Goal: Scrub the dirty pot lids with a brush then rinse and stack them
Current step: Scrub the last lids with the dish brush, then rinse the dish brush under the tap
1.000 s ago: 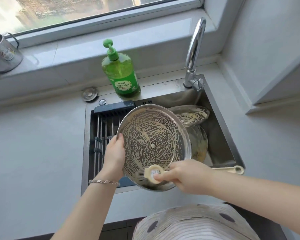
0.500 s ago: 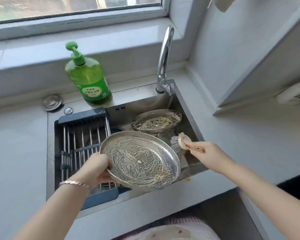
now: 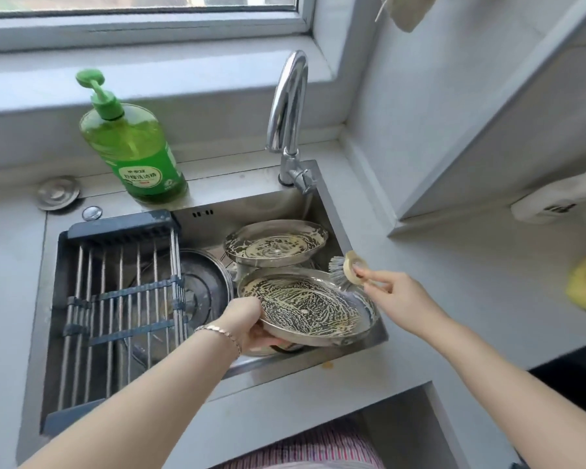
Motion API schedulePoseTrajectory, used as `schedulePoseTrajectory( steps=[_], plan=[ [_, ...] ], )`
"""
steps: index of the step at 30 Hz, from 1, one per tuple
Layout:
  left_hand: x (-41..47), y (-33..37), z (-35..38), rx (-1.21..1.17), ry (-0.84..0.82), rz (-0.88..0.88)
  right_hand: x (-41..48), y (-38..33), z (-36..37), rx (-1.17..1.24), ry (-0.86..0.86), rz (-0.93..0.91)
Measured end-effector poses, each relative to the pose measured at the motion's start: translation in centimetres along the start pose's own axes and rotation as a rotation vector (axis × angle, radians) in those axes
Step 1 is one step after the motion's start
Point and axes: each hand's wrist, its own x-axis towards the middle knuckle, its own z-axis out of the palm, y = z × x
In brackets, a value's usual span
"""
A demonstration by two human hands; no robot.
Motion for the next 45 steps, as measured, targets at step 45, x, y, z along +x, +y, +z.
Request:
schedulePoseTrajectory(
  steps=[45],
  plan=[
    [-1.0,13.9,0.7,-0.111,0.127,0.494,18.4,-10.8,-0.6,-0.658,0.091,-0.375]
  ],
)
